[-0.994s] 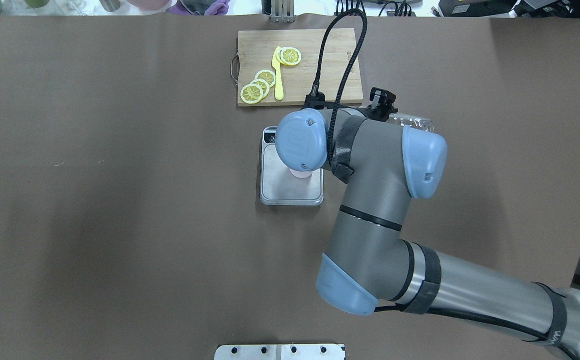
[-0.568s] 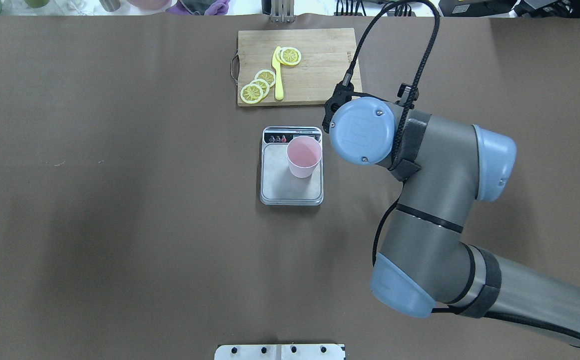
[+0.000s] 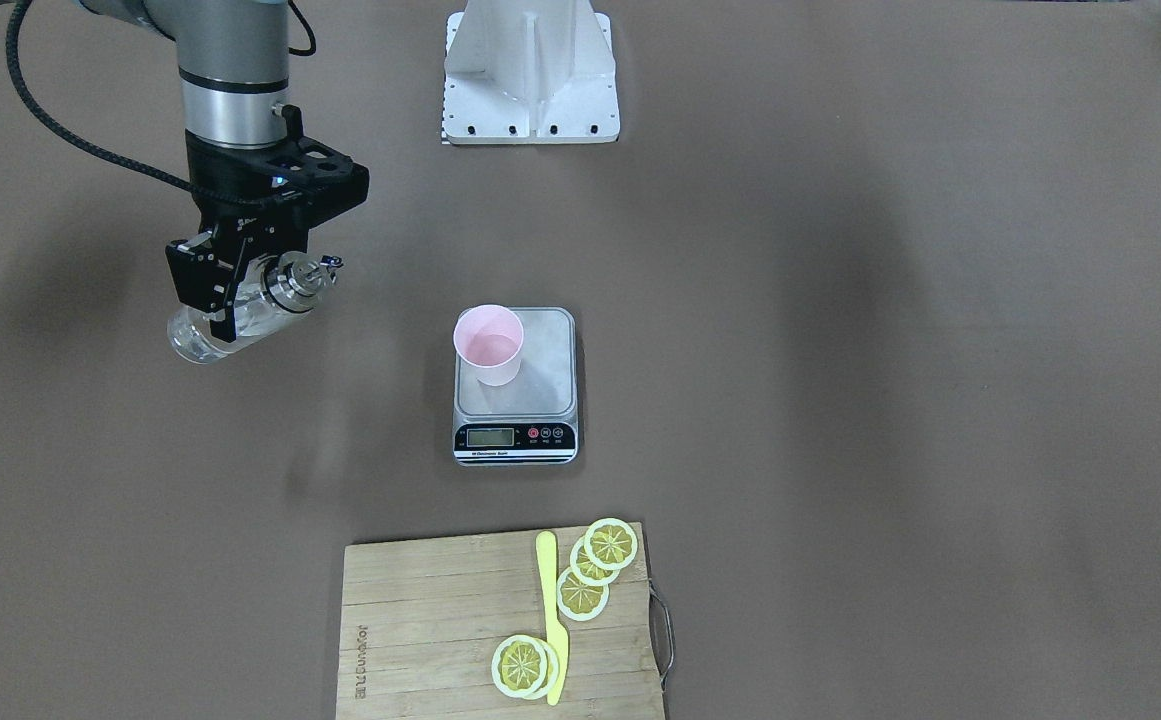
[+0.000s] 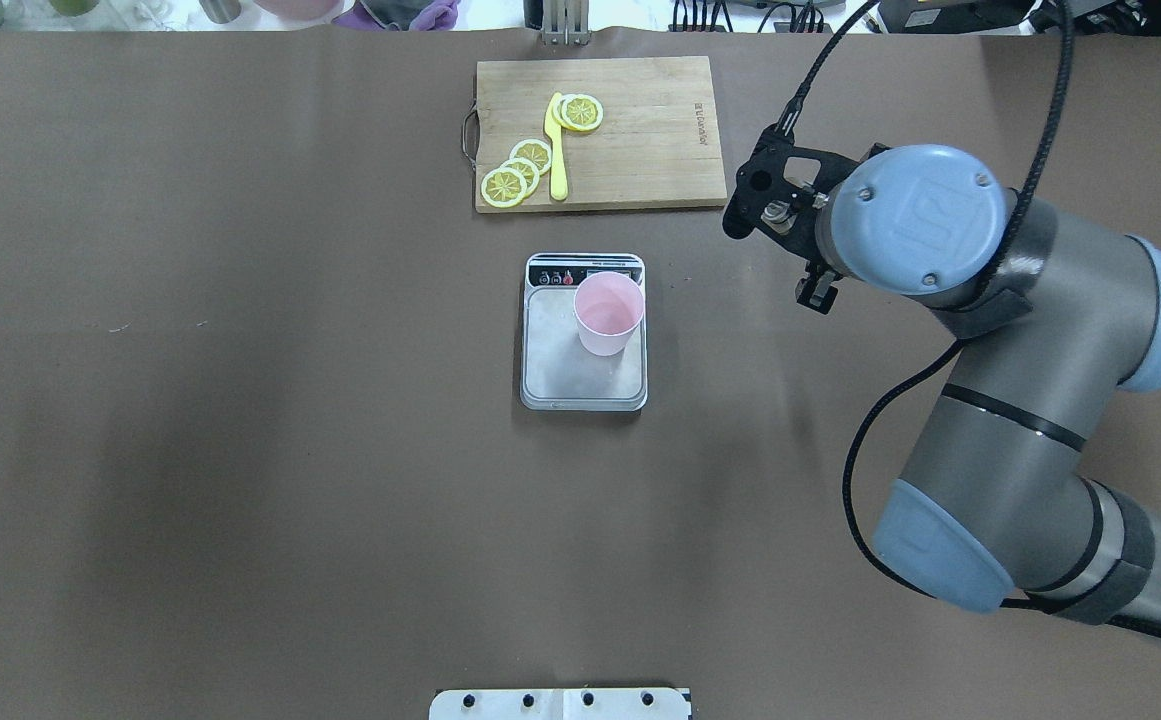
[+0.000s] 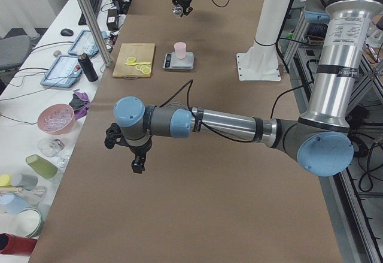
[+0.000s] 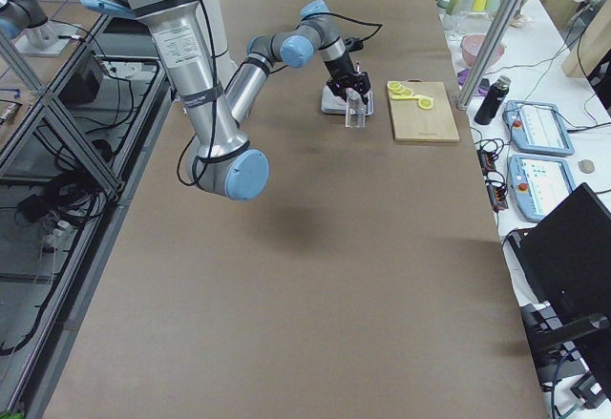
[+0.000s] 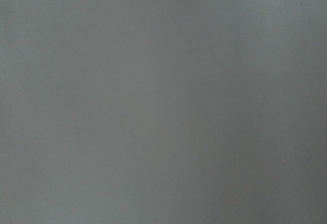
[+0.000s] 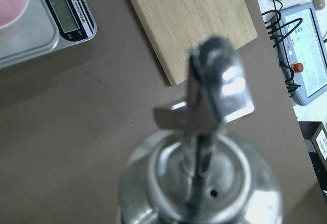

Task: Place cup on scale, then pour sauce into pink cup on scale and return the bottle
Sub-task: 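Carry the upright bottle with the right gripper away from the scale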

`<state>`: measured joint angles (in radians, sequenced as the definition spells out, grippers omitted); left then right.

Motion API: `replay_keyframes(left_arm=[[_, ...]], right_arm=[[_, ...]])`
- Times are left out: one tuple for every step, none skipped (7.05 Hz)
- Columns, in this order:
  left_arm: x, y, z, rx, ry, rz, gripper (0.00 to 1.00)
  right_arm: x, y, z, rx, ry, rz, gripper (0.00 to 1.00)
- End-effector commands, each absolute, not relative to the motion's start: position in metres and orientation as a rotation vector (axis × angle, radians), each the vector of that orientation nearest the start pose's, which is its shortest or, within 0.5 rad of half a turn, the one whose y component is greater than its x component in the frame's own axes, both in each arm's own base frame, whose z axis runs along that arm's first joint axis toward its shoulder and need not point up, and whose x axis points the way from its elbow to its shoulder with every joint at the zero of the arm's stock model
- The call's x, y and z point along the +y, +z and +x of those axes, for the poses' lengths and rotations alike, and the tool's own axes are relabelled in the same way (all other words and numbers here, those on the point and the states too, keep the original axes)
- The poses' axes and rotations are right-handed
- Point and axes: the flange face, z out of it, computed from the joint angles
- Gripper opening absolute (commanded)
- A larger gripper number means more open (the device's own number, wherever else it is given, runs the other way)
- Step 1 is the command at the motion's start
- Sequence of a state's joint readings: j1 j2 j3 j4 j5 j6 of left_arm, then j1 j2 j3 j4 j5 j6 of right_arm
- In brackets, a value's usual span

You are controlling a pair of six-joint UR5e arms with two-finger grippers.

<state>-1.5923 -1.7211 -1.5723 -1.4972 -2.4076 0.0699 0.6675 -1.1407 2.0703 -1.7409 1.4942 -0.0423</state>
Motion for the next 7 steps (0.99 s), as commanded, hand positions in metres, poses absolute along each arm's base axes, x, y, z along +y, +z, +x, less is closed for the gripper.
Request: replay_keyframes(left_arm=[[-0.555,0.583,-0.071,0.829,0.080,0.110,0.97],[-0.555,0.584,-0.071,0.829,0.079,0.108,0.97],[-0.555,0.584,-0.071,0.829,0.079,0.108,0.97],[-0.555,0.583,-0.071,0.829,0.080,0.110,0.97],[-0.555,0.583,-0.071,0.829,0.080,0.110,0.97],[-0.555,0.584,-0.071,0.829,0.079,0.108,0.97],[-0.555,0.585,-0.071,0.827,0.080,0.107,0.97]], right_arm=[[-0.446,0.270,-0.318,-0.361,-0.916,0.823,0.26],[-0.439,0.288,-0.309,-0.426,-0.922,0.867,0.26],[-0.435,0.301,-0.296,-0.482,-0.917,0.891,0.26],[-0.430,0.313,-0.286,-0.533,-0.908,0.918,0.26],[-0.424,0.326,-0.275,-0.572,-0.907,0.952,0.26],[-0.414,0.339,-0.271,-0.651,-0.879,0.947,0.26],[-0.410,0.351,-0.272,-0.754,-0.826,0.922,0.26]])
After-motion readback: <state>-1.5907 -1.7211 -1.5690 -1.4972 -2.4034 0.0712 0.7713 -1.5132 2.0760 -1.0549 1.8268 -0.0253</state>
